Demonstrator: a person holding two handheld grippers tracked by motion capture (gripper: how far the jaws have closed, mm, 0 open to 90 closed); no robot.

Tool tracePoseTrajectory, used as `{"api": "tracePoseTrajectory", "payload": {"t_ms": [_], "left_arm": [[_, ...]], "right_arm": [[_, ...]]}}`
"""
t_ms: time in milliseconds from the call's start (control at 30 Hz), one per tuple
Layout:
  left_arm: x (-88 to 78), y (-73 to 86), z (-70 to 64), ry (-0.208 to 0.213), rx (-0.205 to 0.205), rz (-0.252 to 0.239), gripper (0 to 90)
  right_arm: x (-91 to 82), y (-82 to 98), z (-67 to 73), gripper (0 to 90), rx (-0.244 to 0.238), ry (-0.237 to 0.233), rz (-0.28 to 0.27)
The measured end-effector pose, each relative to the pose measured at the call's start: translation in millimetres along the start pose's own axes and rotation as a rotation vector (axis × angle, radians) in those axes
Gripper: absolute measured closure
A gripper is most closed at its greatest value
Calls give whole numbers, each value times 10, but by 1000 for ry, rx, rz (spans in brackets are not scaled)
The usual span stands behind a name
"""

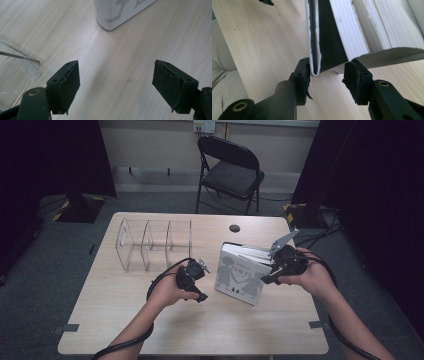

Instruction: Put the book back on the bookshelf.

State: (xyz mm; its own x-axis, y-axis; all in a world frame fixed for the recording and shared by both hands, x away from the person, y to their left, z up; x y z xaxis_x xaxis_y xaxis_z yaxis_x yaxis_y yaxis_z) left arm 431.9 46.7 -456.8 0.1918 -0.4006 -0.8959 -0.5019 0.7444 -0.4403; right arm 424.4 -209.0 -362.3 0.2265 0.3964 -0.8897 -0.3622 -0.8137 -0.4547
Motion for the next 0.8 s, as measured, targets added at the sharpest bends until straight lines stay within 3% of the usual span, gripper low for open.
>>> {"api": "tracePoseTrajectory", "payload": {"t_ms": [233, 367, 600, 800], "left_arm": [[-84, -181, 13, 18, 20, 0, 214], [-145, -276, 50, 1, 21, -13, 214], [-230, -415, 35, 16, 31, -35, 217], [-298, -542, 43, 6, 60, -33, 215]], "right_arm": [[-2, 14, -18, 541, 0, 2, -5], [0, 16, -19, 535, 2, 6, -6], [3, 45, -36, 521, 18, 1, -21], [10, 55, -42, 512, 21, 0, -21]]}}
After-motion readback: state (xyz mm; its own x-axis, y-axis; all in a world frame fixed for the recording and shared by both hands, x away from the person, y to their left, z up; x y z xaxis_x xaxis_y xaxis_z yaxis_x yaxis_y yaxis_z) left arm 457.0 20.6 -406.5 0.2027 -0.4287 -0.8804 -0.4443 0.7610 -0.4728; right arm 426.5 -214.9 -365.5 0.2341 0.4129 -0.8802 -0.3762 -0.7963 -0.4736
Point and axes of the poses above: each handheld gripper's, and its own axes: x roughly forward along the jaws, y roughly out of its underside, z roughly to its left, the point moved 5 cm from there along x, roughly forward along the jaws, and after that the axes turned 3 degrees about -x, right-handed, at the moved point
